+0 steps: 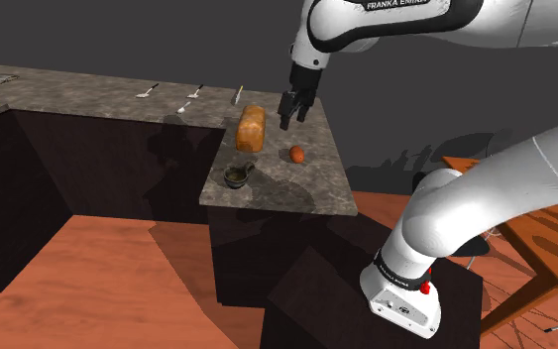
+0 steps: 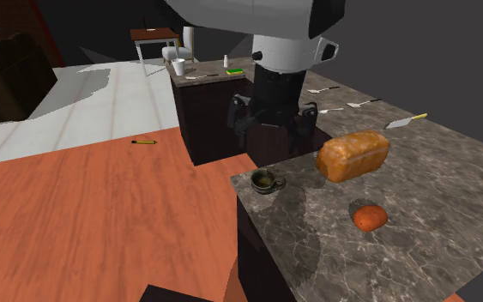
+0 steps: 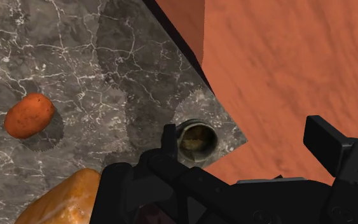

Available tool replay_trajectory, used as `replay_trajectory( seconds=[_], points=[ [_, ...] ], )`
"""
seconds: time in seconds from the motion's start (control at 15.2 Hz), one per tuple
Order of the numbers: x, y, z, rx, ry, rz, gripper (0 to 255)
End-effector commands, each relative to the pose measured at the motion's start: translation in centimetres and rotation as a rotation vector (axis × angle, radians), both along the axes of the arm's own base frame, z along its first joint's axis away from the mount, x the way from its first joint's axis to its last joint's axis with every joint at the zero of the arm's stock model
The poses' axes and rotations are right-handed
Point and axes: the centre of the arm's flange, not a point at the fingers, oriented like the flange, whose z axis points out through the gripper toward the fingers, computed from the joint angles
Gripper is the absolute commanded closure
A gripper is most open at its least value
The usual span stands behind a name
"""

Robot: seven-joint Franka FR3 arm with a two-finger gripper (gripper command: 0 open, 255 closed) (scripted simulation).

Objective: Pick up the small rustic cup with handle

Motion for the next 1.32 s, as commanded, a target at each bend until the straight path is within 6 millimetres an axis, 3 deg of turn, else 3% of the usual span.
replay_trajectory(
  seconds=[0.0, 1.25],
  points=[
    [1.8, -0.3, -2.1, -0.001, 0.003, -0.012, 0],
    [18.2, -3.1, -21.2, -0.002, 0.045, -0.121, 0]
  ],
)
